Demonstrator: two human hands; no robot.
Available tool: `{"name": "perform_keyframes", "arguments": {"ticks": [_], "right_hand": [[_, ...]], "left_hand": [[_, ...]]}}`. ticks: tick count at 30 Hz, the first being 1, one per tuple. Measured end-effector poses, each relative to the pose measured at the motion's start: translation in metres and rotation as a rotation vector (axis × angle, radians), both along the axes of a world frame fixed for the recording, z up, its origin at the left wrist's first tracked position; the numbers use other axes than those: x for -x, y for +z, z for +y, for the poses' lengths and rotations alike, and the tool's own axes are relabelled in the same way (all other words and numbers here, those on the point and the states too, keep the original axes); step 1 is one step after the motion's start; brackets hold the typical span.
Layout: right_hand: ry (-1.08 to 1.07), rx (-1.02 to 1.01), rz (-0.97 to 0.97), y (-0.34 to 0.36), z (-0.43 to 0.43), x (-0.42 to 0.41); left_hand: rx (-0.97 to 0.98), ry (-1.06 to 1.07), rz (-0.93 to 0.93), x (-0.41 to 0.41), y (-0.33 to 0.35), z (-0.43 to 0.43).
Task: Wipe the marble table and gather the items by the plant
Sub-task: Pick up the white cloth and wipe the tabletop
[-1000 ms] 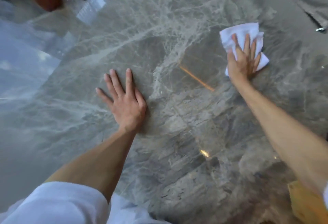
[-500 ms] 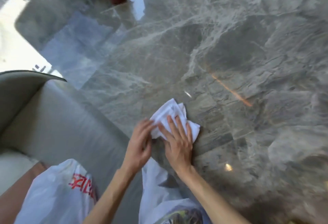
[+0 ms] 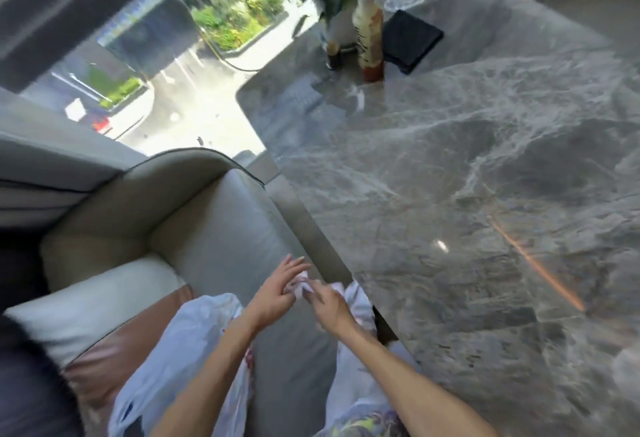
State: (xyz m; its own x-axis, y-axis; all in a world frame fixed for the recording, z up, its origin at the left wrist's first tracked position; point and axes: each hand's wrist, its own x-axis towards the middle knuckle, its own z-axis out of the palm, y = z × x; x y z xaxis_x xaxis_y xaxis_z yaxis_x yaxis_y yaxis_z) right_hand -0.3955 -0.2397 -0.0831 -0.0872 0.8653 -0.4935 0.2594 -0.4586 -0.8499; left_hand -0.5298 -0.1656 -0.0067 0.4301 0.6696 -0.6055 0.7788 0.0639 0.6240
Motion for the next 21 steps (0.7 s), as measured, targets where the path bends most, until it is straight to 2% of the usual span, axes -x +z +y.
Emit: {"name": "perform_keyframes", "arguments": {"ticks": [2, 5, 6, 8, 12, 15, 18, 21], "right_hand": [[-0.017, 0.229, 0.4, 0.033, 0.014, -0.006], [-0.131, 0.49, 0.945, 0.08, 0.021, -0.044], [-0.167, 0.544, 1.091, 0.095, 0.02, -0.06], [-0.205, 0.562, 1.256, 0.129, 0.015, -0.096], [-0.206, 0.438, 1.297, 0.196, 0.004, -0.152], [-0.348, 0.302, 1.269, 0.221, -0.002, -0.183], [-0.476, 0.188, 1.058, 0.232, -0.004, -0.209], [-0.54, 0.115, 0.911, 0.234, 0.002, -0.231]], "left_hand": [[0.139, 0.101, 0.0, 0.003, 0.037, 0.021], [0.332, 0.232, -0.105, -0.009, 0.093, 0.042], [0.372, 0.215, -0.14, -0.016, 0.108, 0.047], [0.45, 0.147, -0.207, -0.033, 0.133, 0.054], [0.537, 0.055, -0.334, -0.084, 0.167, 0.065], [0.507, 0.015, -0.432, -0.126, 0.181, 0.077], [0.428, 0.044, -0.492, -0.162, 0.191, 0.095], [0.273, -0.064, -0.497, -0.192, 0.194, 0.121]]}}
